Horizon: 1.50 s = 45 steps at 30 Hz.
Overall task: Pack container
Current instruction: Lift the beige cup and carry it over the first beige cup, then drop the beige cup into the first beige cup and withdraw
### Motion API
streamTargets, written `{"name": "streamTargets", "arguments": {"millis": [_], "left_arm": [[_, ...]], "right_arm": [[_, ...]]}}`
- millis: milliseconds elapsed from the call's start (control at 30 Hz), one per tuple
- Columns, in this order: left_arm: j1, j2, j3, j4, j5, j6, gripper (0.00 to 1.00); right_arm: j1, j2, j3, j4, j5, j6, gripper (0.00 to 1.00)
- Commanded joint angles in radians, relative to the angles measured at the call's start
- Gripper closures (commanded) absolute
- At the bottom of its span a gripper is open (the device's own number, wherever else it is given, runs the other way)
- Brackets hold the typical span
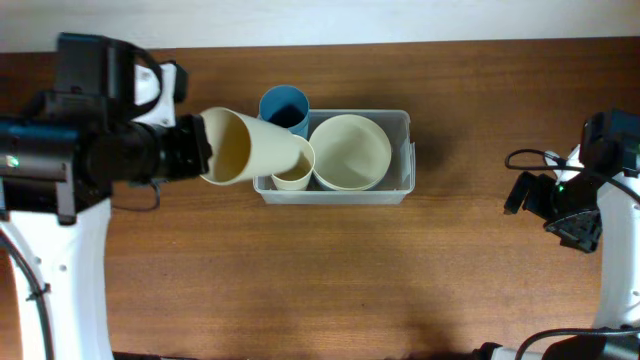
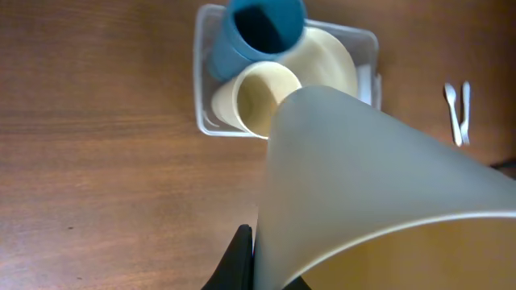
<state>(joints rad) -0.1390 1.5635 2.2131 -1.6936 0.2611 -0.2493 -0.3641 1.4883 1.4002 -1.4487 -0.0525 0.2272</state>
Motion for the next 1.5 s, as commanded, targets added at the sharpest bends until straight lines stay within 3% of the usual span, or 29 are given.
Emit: {"name": "streamTargets", "arguments": {"millis": [0, 200, 767, 1000, 1100, 1200, 1467], "left_arm": [[-0.065, -0.021, -0.013, 0.006, -0.008, 0.004, 0.98], [-0.127, 0.017, -0.042, 0.006, -0.114, -0.037, 0.98], [-0.13, 0.223, -0.046, 0.102, -0.161, -0.037, 0.98], [-0.129, 0.235, -0.046, 0.083, -0.261, -0.039, 0.98], [-0.13, 0.253, -0.047, 0.069, -0.284, -0.041, 0.89], [-0.13, 0.268, -0.047, 0.069, -0.284, -0.041, 0.74], [-0.129, 0.274, -0.046, 0.103, -0.284, -0.041, 0.6]], "right_arm": [[0.003, -0.01, -0.003, 0.002, 0.008, -0.006, 0.01], [0.003, -0.01, -0.003, 0.002, 0.008, -0.006, 0.01], [0.003, -0.01, -0.003, 0.002, 0.008, -0.006, 0.01], [0.003, -0.01, -0.003, 0.002, 0.008, -0.006, 0.01], [0.003, -0.01, -0.003, 0.002, 0.008, -0.006, 0.01], [0.003, -0.01, -0.003, 0.002, 0.008, -0.006, 0.01], [0.003, -0.01, -0.003, 0.002, 0.008, -0.006, 0.01]]}}
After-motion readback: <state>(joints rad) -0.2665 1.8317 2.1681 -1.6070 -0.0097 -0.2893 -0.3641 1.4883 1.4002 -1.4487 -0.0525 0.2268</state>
